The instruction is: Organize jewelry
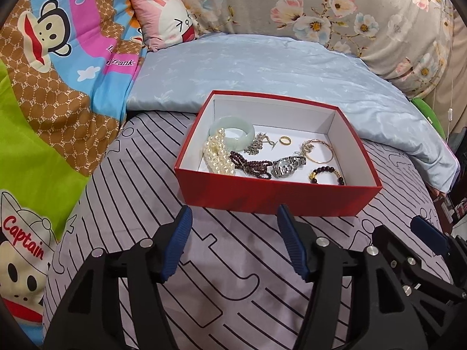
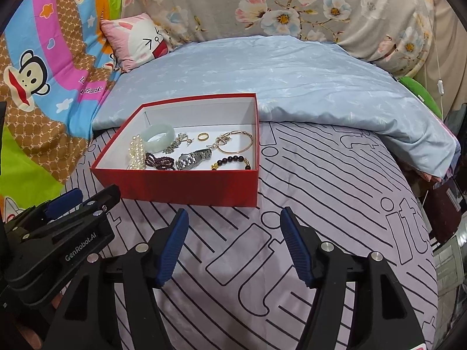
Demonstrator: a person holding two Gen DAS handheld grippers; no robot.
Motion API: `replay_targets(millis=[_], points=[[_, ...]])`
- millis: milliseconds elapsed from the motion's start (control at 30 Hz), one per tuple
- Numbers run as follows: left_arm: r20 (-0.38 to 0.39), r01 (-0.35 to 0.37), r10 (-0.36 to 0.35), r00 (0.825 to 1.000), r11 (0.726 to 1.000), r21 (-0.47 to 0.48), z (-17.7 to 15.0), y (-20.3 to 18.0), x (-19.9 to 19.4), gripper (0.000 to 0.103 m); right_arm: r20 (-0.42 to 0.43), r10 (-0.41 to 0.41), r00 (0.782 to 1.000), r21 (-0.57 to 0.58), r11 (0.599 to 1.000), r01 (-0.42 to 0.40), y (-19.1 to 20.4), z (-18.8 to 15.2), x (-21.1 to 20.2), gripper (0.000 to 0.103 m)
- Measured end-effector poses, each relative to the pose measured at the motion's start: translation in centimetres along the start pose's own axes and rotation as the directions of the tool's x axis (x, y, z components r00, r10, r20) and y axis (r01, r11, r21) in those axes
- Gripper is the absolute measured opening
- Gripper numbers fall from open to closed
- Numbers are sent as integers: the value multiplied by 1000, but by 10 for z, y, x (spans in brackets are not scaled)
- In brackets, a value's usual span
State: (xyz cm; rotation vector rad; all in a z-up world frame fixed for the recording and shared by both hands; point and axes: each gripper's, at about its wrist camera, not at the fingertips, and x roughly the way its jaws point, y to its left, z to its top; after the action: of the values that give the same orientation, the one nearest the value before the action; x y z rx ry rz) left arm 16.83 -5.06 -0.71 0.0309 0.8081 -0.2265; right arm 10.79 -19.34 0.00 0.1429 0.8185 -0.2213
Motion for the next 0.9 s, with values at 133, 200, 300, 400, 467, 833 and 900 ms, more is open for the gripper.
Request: replay_targets(millis=[133, 200, 300, 400, 467, 833, 900], points=[[-6, 2, -2, 1000, 1000, 0, -4, 0, -1, 59, 1, -6, 1000, 3, 1000, 6, 0, -4, -2, 66], [-4, -5, 5, 1000, 1000, 2, -5, -1, -1, 59, 2, -6, 1000, 7, 1000, 6, -1, -5, -3, 66], [1, -14, 14, 1000, 1000, 10, -8, -3, -2, 63, 7, -14, 1000, 5, 1000, 14, -1, -7, -4, 69], [9, -26, 26, 1000, 1000, 17, -11, -5, -4, 64, 11, -24, 1000, 3, 1000, 24, -1, -9, -5, 70], [13, -34, 34, 999, 999, 24, -12, -6, -5, 64, 16, -34, 999, 0, 999, 34, -1, -11, -6, 70], [22, -81, 81, 996, 997, 16, -20, -5, -9, 76, 28, -72, 997, 7, 997, 72, -3, -18, -8, 76], [21, -84, 84, 996, 996, 16, -22, -5, -9, 77, 29, -79, 996, 11, 997, 79, -3, -20, -8, 77]])
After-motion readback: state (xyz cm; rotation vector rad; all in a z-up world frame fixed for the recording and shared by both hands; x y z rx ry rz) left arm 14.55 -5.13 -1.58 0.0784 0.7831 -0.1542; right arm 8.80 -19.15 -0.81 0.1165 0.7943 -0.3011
